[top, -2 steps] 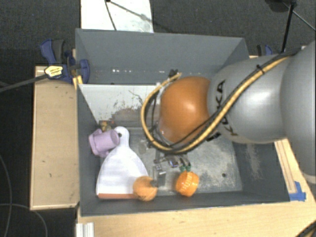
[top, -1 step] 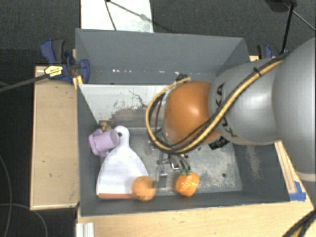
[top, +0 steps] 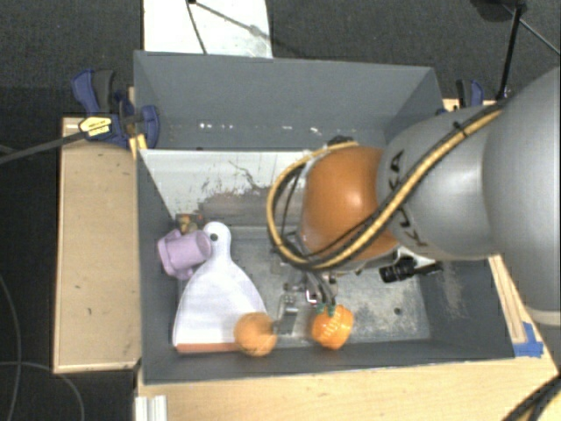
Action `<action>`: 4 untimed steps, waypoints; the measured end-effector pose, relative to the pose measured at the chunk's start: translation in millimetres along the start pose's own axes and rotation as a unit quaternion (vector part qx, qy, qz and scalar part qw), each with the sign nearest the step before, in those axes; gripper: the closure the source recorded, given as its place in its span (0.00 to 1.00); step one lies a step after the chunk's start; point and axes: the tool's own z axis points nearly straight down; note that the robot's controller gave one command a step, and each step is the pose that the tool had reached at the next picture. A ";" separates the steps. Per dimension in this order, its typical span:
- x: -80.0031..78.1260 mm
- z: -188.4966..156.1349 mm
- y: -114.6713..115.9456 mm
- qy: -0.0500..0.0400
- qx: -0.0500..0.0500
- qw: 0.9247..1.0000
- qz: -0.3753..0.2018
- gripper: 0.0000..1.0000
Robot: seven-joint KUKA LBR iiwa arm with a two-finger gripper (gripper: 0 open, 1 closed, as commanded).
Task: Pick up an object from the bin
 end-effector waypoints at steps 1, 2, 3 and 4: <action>5.0 -2.9 -17.0 0.000 0.000 0.994 -0.109 0.00; 4.8 2.4 -25.3 0.000 0.000 0.984 -0.179 0.00; 2.9 -0.1 -47.4 0.001 0.000 0.997 -0.076 0.00; 5.4 0.7 -61.0 0.001 0.000 0.989 -0.149 0.00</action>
Offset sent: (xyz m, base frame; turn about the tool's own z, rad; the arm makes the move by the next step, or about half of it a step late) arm -0.0099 -0.0335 -0.0129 0.0701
